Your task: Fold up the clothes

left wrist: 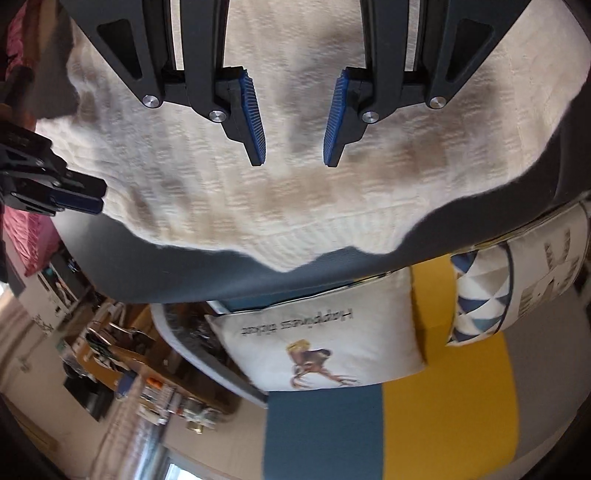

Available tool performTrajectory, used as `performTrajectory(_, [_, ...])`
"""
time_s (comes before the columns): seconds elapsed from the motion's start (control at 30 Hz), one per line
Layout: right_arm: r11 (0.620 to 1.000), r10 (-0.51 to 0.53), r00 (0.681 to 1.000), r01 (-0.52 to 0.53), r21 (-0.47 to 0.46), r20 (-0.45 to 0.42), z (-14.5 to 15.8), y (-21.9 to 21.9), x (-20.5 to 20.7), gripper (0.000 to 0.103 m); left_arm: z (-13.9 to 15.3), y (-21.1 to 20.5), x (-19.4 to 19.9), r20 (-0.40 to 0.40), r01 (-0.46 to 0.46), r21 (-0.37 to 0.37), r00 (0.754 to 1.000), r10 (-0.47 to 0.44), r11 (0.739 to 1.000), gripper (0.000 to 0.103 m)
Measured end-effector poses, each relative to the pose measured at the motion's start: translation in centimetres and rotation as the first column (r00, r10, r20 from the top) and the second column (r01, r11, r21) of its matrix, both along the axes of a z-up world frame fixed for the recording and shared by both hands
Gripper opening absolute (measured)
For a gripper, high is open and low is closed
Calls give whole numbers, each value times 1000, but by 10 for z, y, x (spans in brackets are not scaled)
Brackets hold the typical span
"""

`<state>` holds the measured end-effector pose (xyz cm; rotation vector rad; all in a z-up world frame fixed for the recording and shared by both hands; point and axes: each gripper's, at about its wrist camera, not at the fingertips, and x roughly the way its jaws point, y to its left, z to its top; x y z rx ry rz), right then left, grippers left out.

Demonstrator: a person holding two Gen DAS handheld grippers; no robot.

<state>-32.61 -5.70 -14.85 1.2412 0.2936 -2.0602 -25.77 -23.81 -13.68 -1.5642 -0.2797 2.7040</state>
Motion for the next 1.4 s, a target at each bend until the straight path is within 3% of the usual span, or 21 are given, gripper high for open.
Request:
performTrajectory(0.07, [999,-17,1000,16,40,19,-15,-10,-11,25,-10,-13,-2,17,-39,-9,999,39,999,33])
performTrajectory(0.2, [1000,14,1000,-15,21,15,-11,-19,-10,25,-27,-29,1,15,-85,0,996,85,996,33])
performTrajectory(0.4, [998,69,998,-69,-17,4,-1,-31,-4,25,-4,-36,16,-88,-84,52,992,88,995,33])
performTrajectory(0.6, [973,219,975,-216,-77,37,12,-76,0,28,1,-87,0,-61,-106,49,992,109,993,33])
performTrajectory(0.67, [967,251,964,-245,-73,86,9,-90,-12,32,-2,-103,-9,-35,-76,87,996,79,993,34])
performTrajectory(0.73, [972,236,962,-232,-45,138,1,-98,-30,33,-5,-112,-19,-9,-28,147,1000,29,989,43])
performTrajectory(0.83, [976,214,954,-204,-69,210,-8,-98,-55,33,-8,-119,-36,21,7,200,1000,-11,980,45])
performTrajectory(0.93, [968,247,921,-222,-117,301,-18,-103,-74,33,-12,-121,-54,47,40,241,997,-53,970,46])
performTrajectory(1.03, [961,276,894,-259,-94,354,-32,-112,-81,34,-15,-114,-68,65,99,225,991,-116,969,54])
performTrajectory(1.17, [951,308,890,-290,-103,336,-33,-118,-78,34,-22,-104,-75,83,152,169,982,-168,974,54])
performTrajectory(1.2, [948,317,900,-310,-74,299,-31,-121,-70,33,-22,-101,-73,79,162,149,981,-175,976,52])
performTrajectory(1.23, [944,328,908,-328,-44,261,-29,-124,-63,29,-22,-97,-72,76,172,128,980,-182,977,33])
performTrajectory(1.27, [939,338,914,-344,-13,224,-27,-127,-56,17,-22,-93,-69,67,178,103,980,-186,979,19])
performTrajectory(1.3, [933,350,918,-359,19,186,-25,-130,-48,11,-18,-88,-62,31,172,61,984,-174,983,10])
performTrajectory(1.4, [919,377,924,-382,95,66,-17,-135,-28,7,-8,-73,-40,-77,141,-62,986,-146,988,6])
